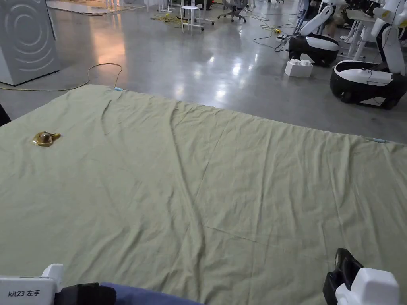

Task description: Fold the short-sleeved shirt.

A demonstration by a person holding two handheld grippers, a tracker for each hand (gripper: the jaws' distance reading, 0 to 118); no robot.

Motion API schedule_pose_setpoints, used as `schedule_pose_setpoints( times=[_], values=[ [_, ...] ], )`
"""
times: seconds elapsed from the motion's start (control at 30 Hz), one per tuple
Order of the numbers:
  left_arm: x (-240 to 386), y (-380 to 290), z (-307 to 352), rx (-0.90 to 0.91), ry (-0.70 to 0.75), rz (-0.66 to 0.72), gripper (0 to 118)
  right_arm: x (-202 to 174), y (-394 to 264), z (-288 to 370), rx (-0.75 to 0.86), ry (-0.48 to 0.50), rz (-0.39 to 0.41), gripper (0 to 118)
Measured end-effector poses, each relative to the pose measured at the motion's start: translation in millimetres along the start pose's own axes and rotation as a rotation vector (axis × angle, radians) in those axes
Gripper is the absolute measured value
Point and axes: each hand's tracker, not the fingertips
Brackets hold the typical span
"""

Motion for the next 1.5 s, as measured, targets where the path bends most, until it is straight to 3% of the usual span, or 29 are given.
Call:
schedule_pose_setpoints(
  times=[0.17,0.3,0.33,0.4,0.5,0.57,0.6,1.07,1.3,1.5],
  values=[
    [-20.8,6.1,-13.8,-0.009,-0.102,0.086,84,1.3,-3.5,0.2,-0.017,-0.002,-0.012,1],
    [-14.8,2.2,-18.1,0.022,-0.1,0.1,61,0.9,-5.1,-0.7,-0.031,-0.002,-0.022,1],
    [22.9,-23.9,-19.4,0.028,-0.049,0.082,56,0.5,-5.3,-0.8,-0.033,-0.002,-0.023,1],
    [31.1,-34.5,-23.6,0.023,0.049,0.03,22,-0.4,-5.7,-1.1,-0.035,0.0,-0.023,1],
    [36.1,-32.3,-16.6,0.039,0.007,0.084,17,-1.7,-6.4,-1.1,-0.038,0.008,-0.026,1],
    [54.1,-41.2,-17.7,0.044,0.05,0.009,15,-2.8,-7.2,-0.8,-0.039,0.011,-0.025,1],
    [33.6,-22.5,-12.6,0.044,0.069,-0.019,14,-3.0,-7.6,-0.7,-0.04,0.012,-0.026,1],
    [42.1,37.2,44.2,0.145,0.073,-0.111,12,-0.4,-10.4,-13.7,-0.07,-0.001,-0.011,1],
    [76.9,45.6,107.7,0.208,0.256,-0.152,12,-3.2,-2.0,-9.0,-0.043,0.005,-0.017,1],
    [95.1,33.2,116.0,0.2,0.369,-0.186,12,0.6,-5.7,-7.4,-0.032,0.018,-0.043,1]
  ],
)
